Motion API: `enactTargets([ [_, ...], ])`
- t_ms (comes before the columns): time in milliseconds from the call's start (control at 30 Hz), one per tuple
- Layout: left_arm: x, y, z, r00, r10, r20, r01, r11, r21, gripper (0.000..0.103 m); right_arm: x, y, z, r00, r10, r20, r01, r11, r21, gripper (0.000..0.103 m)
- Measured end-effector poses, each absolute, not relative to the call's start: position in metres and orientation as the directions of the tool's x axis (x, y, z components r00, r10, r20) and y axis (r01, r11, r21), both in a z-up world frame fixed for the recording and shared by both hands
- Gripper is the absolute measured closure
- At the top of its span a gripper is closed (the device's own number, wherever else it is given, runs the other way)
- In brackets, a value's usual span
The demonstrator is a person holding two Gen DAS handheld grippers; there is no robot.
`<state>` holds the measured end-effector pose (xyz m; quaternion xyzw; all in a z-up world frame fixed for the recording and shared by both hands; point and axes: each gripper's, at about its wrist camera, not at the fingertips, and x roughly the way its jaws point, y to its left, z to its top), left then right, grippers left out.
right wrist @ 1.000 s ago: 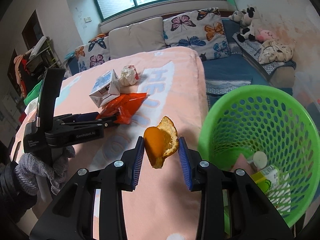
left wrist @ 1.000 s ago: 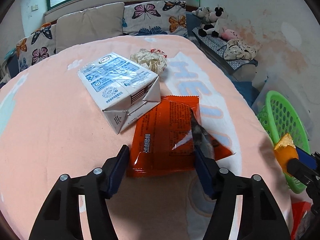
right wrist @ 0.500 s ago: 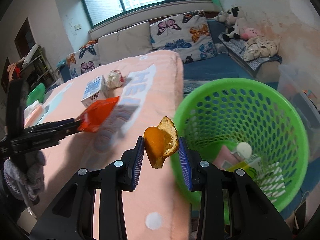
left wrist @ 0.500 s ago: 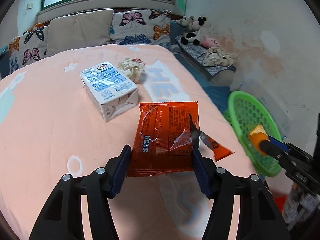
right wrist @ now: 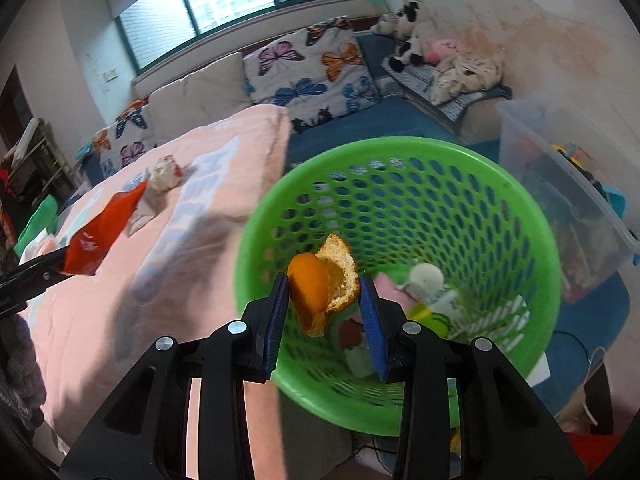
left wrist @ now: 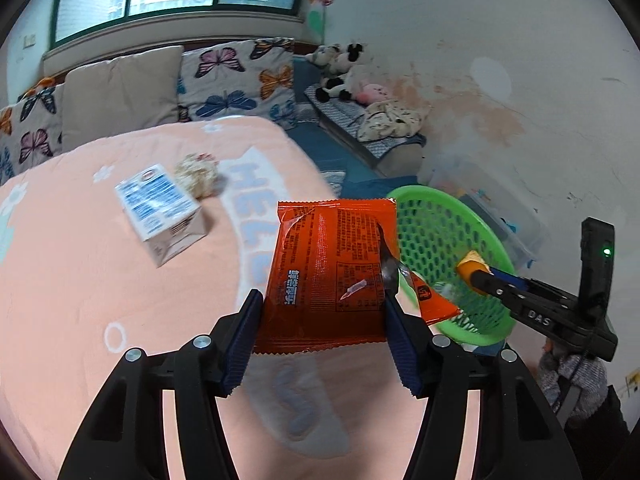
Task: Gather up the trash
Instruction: 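Release the orange peel into the basket with the right gripper while the left carries the wrapper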
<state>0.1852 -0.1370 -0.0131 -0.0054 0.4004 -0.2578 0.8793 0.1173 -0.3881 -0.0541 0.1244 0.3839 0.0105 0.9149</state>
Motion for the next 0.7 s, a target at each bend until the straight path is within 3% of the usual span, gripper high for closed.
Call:
enactTargets([
  [200,0.184,-0.170,-0.008,0.521,-0.481,-0.706,0.504,0.840,-0.201,0.046,0.108,-0.407,-0.052,0.711,0.082,-0.698,0.120,0.964,0.236,0.064],
  [700,0.182,-0.257,-0.026,0.453,-0.459,-0.764,0.614,0.782,-0.105,0.045,0.075,-0.442,-0.021,0.771,0.000,-0.636,0.162,0.967,0.196,0.030],
])
